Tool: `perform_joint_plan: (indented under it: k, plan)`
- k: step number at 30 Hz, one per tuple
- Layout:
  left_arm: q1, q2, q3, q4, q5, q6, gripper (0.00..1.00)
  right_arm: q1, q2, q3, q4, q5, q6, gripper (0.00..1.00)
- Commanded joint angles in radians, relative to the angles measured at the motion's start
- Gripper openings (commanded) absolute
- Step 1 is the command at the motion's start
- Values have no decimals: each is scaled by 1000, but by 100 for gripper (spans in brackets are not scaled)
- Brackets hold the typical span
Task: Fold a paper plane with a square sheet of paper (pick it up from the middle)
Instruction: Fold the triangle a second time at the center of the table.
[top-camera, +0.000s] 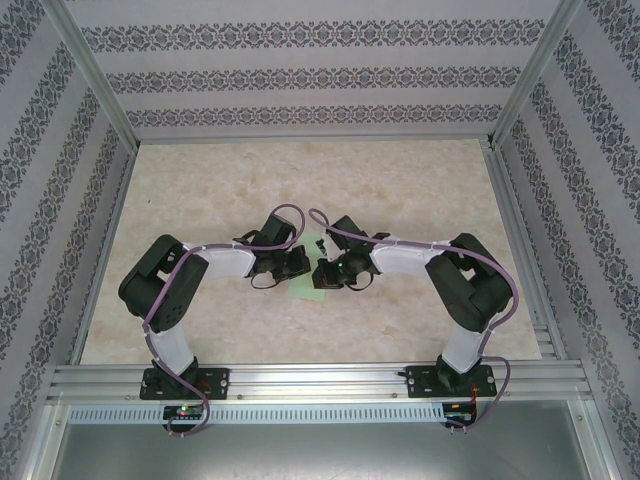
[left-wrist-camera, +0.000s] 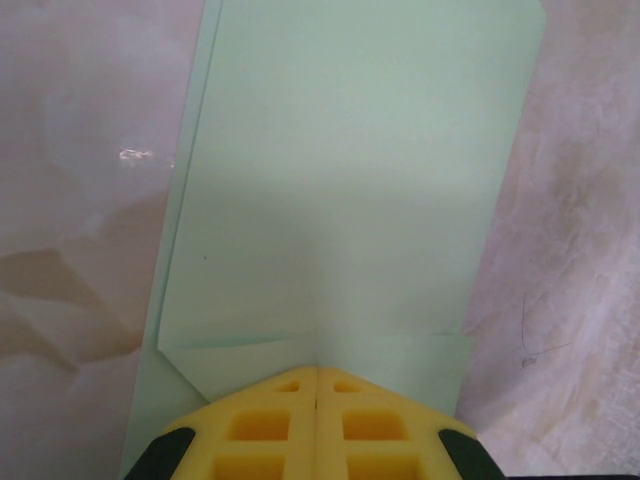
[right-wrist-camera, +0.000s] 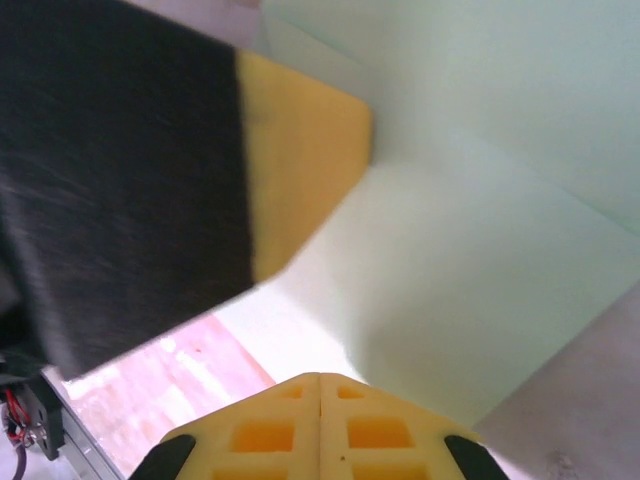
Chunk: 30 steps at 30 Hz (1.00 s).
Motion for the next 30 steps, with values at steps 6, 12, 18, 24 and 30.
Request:
perform_joint_plan:
  k: [6, 12, 18, 24, 30]
  plan:
    - [-22, -21, -53, 58, 52, -3, 4, 1, 46, -60, 24, 22, 36, 3]
    - [-46, -88, -71, 72, 61, -17, 4, 1, 52, -51, -3, 46, 33, 2]
    - [-72, -80, -94, 81, 72, -33, 4, 1, 56, -50, -7, 46, 32, 2]
    - [-76, -25, -97, 54, 35, -21, 4, 0, 55, -52, -28, 52, 24, 2]
    - [-61, 1, -109, 43, -29, -2, 4, 0, 58, -61, -83, 81, -13, 1]
